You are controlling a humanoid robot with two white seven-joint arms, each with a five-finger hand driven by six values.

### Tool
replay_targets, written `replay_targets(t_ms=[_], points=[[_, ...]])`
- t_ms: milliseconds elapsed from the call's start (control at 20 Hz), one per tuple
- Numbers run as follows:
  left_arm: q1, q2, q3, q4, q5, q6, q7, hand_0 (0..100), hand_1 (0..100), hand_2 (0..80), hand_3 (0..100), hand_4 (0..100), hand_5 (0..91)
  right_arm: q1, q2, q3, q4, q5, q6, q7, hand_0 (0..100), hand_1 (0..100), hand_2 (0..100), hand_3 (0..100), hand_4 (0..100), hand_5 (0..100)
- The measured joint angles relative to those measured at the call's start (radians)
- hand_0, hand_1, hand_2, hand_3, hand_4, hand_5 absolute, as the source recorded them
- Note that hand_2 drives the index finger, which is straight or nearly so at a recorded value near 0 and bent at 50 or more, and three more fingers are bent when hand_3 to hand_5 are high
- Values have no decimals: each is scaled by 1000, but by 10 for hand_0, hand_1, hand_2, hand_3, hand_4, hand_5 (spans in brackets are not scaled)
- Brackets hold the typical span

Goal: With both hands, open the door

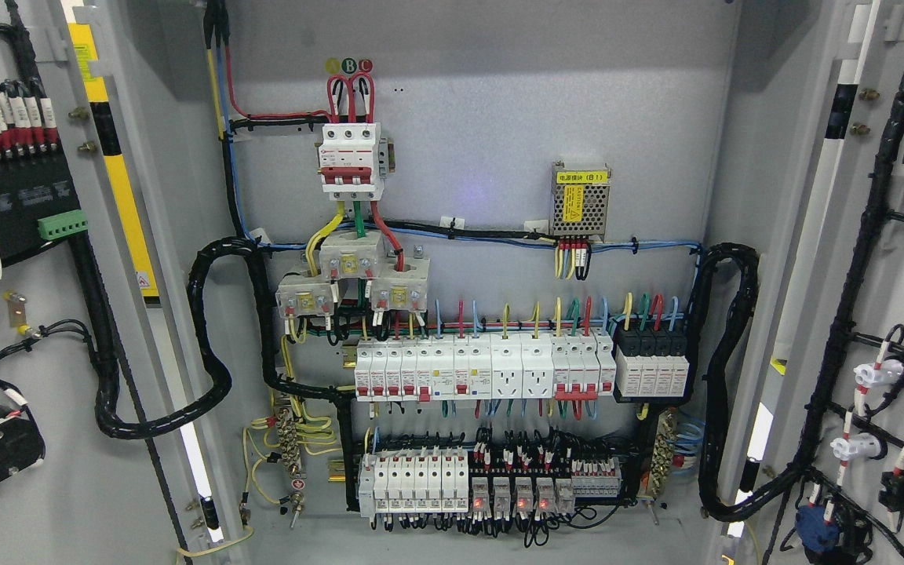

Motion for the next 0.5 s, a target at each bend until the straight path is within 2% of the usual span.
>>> replay_targets(t_ms=[200,501], points=[[1,-21,-4,54,-20,5,34,0,0,0,42,0,0,-13,3,1,30,7,48,-15,212,112,0,0,0,0],[2,-42,-7,107,-85,7,46,0,0,0,42,0,0,-21,5,-1,61,11,69,-18,212,111,0,0,0,0]])
